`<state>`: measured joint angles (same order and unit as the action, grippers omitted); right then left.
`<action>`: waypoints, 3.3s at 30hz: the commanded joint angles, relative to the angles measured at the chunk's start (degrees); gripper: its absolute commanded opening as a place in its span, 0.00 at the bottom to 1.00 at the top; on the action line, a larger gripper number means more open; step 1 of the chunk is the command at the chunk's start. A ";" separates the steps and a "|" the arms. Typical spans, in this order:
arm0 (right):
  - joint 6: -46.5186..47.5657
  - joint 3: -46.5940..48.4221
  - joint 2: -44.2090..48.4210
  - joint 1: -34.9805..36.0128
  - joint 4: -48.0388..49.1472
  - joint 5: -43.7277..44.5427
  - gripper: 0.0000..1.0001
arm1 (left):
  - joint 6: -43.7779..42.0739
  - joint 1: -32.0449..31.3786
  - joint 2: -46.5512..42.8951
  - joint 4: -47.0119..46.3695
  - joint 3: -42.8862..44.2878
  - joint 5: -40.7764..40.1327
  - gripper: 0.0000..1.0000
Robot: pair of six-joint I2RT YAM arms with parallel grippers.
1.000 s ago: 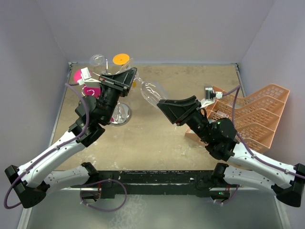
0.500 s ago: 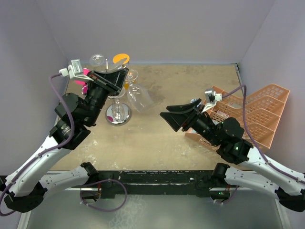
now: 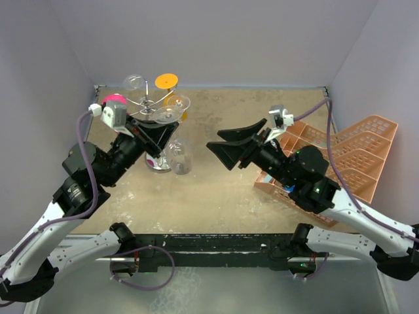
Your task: Place the wine glass upside down on the wine glass rack
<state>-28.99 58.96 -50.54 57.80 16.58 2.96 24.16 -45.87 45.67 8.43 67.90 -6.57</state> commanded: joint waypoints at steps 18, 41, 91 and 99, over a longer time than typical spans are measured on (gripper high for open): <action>-28.90 10.18 -15.27 0.21 6.05 -6.52 0.59 | -21.84 0.10 -11.16 2.25 -6.55 5.62 0.00; -38.22 6.61 -16.01 0.30 12.72 -6.28 0.49 | -22.24 0.08 -12.10 5.02 -9.85 4.91 0.00; -54.50 4.18 -25.76 0.34 19.77 -19.09 0.00 | 3.54 0.08 -20.95 27.14 -1.14 3.00 0.40; -51.55 4.74 -26.80 0.36 19.10 -19.71 0.00 | 26.75 0.08 -22.38 29.93 1.73 -12.04 0.44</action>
<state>-82.08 62.37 -77.73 57.84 30.24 -14.72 35.35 -45.78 22.50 35.92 67.35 -8.58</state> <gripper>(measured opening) 0.029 0.436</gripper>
